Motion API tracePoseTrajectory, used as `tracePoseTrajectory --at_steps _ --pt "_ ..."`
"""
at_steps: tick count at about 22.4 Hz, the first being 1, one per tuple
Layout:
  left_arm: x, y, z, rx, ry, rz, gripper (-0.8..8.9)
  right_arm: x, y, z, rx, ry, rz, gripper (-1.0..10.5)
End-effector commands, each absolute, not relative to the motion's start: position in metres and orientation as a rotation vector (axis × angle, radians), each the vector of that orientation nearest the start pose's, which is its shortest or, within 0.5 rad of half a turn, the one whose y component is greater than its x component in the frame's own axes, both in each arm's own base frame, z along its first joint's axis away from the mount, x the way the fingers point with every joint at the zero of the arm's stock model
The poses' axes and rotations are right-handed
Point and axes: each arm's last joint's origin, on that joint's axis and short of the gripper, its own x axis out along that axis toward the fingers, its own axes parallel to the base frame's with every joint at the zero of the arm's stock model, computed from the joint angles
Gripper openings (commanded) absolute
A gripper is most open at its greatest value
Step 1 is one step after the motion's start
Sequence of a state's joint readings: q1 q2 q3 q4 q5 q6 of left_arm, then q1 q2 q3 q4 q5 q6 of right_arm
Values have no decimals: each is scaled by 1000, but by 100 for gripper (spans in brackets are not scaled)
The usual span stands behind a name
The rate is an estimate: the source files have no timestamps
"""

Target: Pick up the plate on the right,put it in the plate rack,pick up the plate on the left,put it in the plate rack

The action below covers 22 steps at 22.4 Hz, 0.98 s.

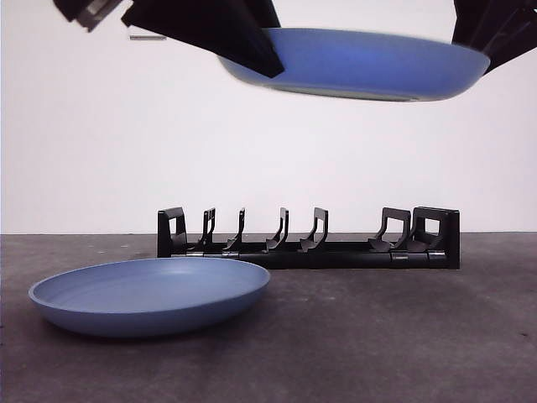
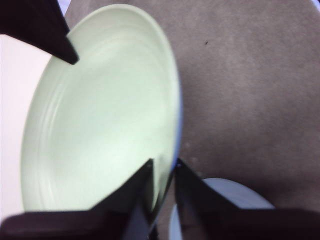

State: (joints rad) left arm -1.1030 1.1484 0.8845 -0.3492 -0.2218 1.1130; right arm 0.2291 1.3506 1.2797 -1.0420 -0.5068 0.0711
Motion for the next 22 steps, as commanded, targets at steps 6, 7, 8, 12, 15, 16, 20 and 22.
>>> tracePoseTrajectory --at_steps 6,7,8,12,15,16,20,22 --pt "114 -212 280 1362 47 -1071 -6 243 71 321 206 1143 589 -12" --pt "114 -212 280 1359 58 -1073 -6 243 70 321 200 1142 580 -12" --pt "114 -211 279 1355 68 -1074 -6 243 70 321 195 1140 571 -12" --pt "113 -211 279 1324 88 -1070 -6 245 70 321 191 1121 571 6" --pt "113 -211 279 1300 101 -1068 -6 247 71 322 189 1097 574 67" --pt "113 -211 279 1292 105 -1068 -6 248 71 323 195 1087 571 142" --pt "112 -212 279 1215 130 -1097 -6 252 72 330 211 1013 571 432" --pt "112 -213 279 1144 148 -1120 -6 254 72 339 218 965 573 445"
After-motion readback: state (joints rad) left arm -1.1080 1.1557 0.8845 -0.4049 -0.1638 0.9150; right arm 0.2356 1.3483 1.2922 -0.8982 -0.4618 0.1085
